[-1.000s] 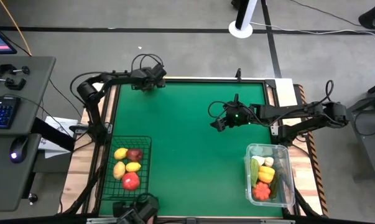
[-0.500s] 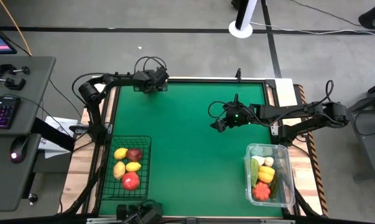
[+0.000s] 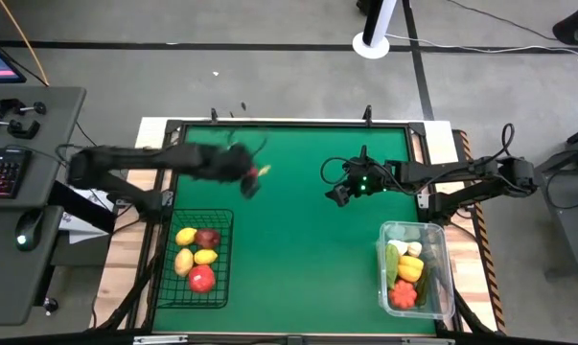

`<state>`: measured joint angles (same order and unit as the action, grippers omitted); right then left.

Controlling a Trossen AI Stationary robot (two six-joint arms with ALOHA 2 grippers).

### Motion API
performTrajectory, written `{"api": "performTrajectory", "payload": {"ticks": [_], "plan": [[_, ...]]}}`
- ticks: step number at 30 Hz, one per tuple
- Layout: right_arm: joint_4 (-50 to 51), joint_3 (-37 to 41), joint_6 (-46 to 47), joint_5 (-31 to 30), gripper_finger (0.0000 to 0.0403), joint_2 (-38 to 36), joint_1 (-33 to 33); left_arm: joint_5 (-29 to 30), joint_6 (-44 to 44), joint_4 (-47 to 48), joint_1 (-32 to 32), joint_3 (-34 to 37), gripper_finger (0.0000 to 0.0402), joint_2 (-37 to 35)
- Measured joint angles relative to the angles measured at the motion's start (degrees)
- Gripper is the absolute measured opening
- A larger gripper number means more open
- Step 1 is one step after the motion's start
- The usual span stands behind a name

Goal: Sort produce into baskets
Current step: Put the red tomato into the black wire basket, then return to Home Position

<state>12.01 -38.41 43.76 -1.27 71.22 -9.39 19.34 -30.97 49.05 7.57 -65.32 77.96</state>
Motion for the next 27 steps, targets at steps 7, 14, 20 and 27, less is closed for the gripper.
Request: {"api": "performTrajectory", "payload": {"ticks": [7, 14, 20, 27], "plan": [[-0.02, 0.00, -5.03, -0.12, 0.0360, 0.00, 0.00, -3.01, -32.56, 11.50, -23.38, -0.04, 0.0273, -16.64], [-1.54, 0.00, 0.87, 0.23, 0.0360, -0.01, 0.09, -13.47, -46.50, 23.97, -35.54, 0.00, 0.0343, -16.94], [-11.33, 0.00, 9.87, 4.06, 0.0360, -0.02, 1.99, -12.37, -41.89, 24.51, -40.09, 0.00, 0.0371, -15.59], [-18.82, -2.93, 16.77, 5.30, 0.0360, -0.02, 6.08, 6.62, -33.71, 21.79, -45.21, 0.00, 0.0374, -16.87]]}}
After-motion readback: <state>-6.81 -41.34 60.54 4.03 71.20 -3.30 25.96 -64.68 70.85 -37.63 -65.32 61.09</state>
